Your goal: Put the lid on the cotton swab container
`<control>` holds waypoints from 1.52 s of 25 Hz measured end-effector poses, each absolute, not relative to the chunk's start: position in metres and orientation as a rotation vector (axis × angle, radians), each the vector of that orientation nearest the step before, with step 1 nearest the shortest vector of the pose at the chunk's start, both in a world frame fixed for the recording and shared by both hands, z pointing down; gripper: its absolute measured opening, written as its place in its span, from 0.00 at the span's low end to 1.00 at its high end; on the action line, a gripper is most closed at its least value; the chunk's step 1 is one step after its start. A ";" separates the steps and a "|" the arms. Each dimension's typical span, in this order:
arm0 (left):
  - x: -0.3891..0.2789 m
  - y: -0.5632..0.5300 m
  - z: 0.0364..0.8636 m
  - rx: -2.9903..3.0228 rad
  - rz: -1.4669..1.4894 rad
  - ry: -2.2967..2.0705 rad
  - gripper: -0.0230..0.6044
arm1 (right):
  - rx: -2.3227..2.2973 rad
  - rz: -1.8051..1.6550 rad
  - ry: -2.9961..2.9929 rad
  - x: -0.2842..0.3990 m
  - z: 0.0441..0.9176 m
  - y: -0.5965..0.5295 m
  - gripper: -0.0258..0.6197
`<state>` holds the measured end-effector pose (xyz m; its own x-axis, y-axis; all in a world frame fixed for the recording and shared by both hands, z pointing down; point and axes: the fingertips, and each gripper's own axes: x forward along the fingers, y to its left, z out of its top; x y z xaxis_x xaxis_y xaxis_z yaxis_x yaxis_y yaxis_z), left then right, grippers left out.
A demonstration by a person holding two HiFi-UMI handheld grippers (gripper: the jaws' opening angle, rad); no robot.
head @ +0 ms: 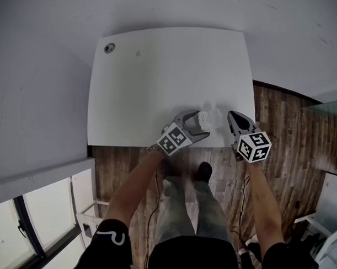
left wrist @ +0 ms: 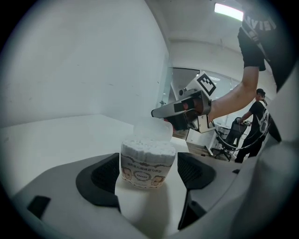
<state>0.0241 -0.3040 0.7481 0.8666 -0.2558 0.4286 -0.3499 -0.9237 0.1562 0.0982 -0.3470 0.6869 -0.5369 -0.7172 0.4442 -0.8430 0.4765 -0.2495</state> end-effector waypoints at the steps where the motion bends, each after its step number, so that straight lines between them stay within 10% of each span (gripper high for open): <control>1: 0.025 -0.303 0.749 2.817 0.607 -0.463 0.64 | 1.326 0.651 -2.449 0.098 0.688 -0.348 0.06; 38: 0.025 -0.310 0.748 2.840 0.612 -0.541 0.61 | 1.141 0.843 -2.620 0.057 0.682 -0.341 0.09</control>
